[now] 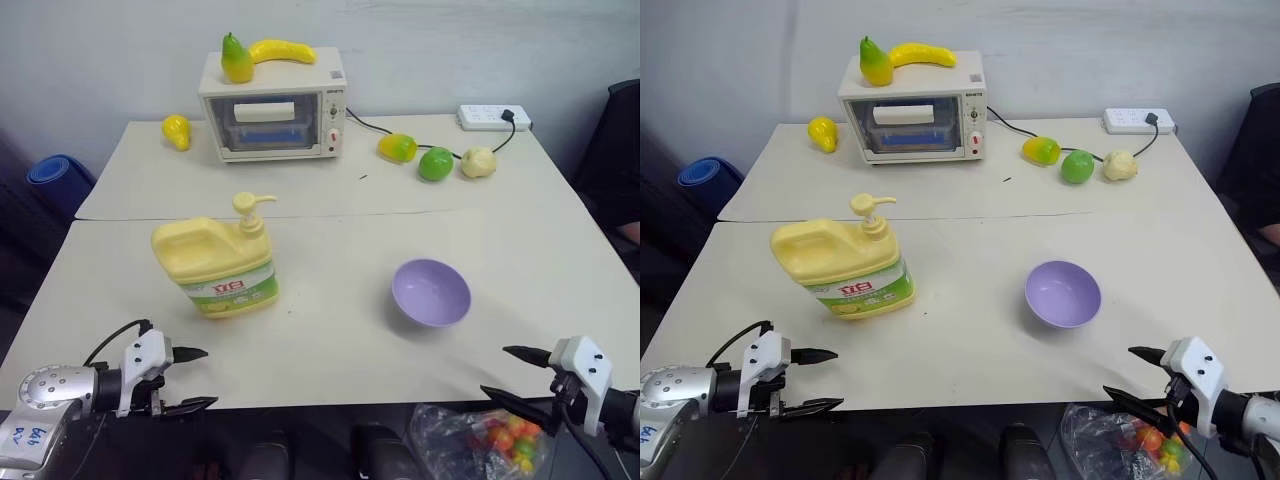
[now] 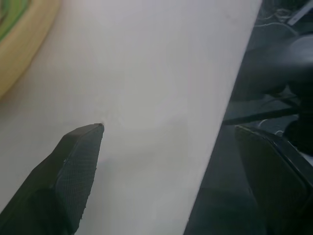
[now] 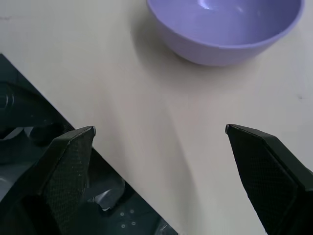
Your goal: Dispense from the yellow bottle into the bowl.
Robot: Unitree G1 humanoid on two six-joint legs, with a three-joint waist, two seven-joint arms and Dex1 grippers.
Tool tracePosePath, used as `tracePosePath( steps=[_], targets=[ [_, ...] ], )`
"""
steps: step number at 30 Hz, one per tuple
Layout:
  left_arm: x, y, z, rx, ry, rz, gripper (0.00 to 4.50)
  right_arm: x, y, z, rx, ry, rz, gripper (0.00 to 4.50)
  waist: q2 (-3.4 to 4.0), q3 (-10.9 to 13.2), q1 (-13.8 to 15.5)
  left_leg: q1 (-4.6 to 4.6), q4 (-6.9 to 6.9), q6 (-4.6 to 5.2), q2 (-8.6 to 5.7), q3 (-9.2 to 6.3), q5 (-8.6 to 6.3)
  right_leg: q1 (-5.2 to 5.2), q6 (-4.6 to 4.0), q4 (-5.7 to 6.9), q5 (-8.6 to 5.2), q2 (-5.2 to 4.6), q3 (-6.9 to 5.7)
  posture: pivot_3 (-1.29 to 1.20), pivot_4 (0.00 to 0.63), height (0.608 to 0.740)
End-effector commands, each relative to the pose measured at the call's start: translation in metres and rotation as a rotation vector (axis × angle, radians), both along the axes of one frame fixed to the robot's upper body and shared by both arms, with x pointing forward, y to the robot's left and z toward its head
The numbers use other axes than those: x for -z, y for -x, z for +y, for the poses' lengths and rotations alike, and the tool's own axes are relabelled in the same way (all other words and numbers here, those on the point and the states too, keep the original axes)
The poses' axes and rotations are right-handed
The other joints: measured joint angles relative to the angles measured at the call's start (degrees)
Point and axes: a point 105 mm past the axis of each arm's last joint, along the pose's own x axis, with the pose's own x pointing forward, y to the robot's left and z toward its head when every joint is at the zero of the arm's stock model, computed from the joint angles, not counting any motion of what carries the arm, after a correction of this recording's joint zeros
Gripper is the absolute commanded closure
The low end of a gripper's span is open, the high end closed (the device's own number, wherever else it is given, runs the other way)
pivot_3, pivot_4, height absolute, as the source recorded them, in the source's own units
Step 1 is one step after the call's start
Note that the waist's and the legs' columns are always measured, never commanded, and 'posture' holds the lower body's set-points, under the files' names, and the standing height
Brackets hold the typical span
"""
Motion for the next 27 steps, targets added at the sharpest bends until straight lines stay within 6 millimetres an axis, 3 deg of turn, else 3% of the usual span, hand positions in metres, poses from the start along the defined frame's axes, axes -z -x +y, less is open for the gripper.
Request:
tracePosePath(
  steps=[1,6,9,13,18,27],
  targets=[
    [-0.047,0.011,-0.022,0.167,0.050,-0.011,0.00,-0.032,-0.001,0.022,-0.121,0.032,-0.064,0.04,0.00,0.00,-0.01,0.00,0.04,-0.01,0.00,0.00,0.01,0.00,-0.02,0.04,-0.01,0.00,0.01,0.00,0.150,0.740],
    [-0.089,0.022,-0.042,0.373,0.033,-0.021,0.00,-0.050,-0.009,0.046,-0.213,0.107,-0.113,0.04,0.01,0.01,0.03,0.17,0.10,-0.02,0.00,0.01,0.04,0.19,-0.08,0.05,-0.04,0.00,0.01,0.00,0.150,0.740],
    [-0.126,0.006,-0.057,0.425,0.066,-0.118,0.00,-0.057,-0.020,0.060,-0.226,0.132,-0.119,0.04,-0.10,0.09,0.16,0.17,0.11,-0.02,0.00,0.00,0.04,0.19,-0.10,0.04,-0.06,0.04,-0.03,0.00,0.150,0.740],
    [-0.156,-0.011,-0.069,0.444,0.063,-0.217,0.00,-0.056,-0.036,0.069,-0.207,0.175,-0.111,0.04,-0.12,0.09,0.03,0.09,0.20,-0.02,-0.06,-0.07,0.04,0.17,-0.07,0.04,-0.04,0.04,-0.08,0.00,0.150,0.740],
    [-0.172,-0.026,-0.079,0.441,0.083,-0.288,0.00,-0.040,-0.050,0.073,-0.184,0.199,-0.074,0.04,-0.14,0.12,-0.18,-0.45,0.56,-0.01,-0.08,-0.07,0.03,-0.27,0.04,0.24,0.01,0.09,-0.08,0.00,0.150,0.740],
    [-0.171,-0.024,-0.087,0.474,0.102,-0.301,0.00,-0.019,-0.078,0.075,-0.108,0.178,-0.084,0.04,-0.24,0.18,-0.09,-0.49,0.74,0.03,-0.10,-0.05,0.01,-0.27,0.07,0.34,0.02,0.09,-0.06,0.00,0.150,0.740]
  ],
)
